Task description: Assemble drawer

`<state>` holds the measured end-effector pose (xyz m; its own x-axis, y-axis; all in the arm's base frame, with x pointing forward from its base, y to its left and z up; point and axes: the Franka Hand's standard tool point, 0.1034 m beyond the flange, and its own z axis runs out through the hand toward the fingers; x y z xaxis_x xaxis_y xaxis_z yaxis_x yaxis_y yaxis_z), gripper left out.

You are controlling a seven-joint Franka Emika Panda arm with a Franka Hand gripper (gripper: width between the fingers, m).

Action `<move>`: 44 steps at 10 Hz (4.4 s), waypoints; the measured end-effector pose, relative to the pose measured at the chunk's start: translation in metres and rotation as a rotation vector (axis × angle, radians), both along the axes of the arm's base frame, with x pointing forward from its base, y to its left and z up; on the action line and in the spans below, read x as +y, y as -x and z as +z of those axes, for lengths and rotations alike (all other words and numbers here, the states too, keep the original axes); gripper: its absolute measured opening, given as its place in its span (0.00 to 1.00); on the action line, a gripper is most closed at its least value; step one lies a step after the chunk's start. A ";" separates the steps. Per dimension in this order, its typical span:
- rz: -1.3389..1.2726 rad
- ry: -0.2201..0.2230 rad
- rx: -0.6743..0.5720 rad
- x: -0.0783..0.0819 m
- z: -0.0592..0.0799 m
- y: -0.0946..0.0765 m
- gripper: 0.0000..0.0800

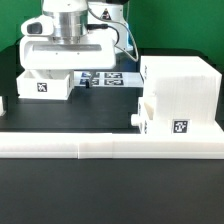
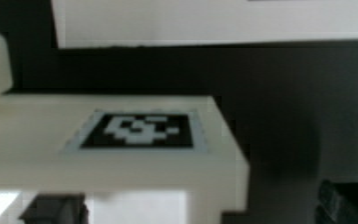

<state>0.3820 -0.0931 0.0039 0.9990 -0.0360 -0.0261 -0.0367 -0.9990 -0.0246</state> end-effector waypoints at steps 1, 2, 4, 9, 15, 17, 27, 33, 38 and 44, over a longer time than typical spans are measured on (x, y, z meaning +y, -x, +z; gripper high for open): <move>0.002 -0.001 0.002 0.000 0.000 0.001 0.81; 0.004 -0.001 0.003 0.002 -0.001 0.002 0.81; 0.009 -0.003 0.005 0.004 -0.001 0.002 0.81; 0.037 -0.003 0.004 0.004 -0.001 0.002 0.29; 0.043 -0.003 0.003 0.004 -0.001 0.002 0.05; 0.045 -0.003 0.003 0.004 -0.001 0.002 0.05; 0.299 -0.052 -0.009 0.054 0.050 -0.107 0.05; 0.973 -0.063 -0.034 0.045 0.044 -0.119 0.05; 1.373 -0.037 -0.027 0.043 0.047 -0.127 0.05; 1.600 -0.004 0.007 0.048 0.049 -0.145 0.05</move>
Offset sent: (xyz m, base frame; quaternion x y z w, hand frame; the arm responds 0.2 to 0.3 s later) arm -0.0057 0.0033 -0.0018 -0.0054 -0.0003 0.0037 1.0000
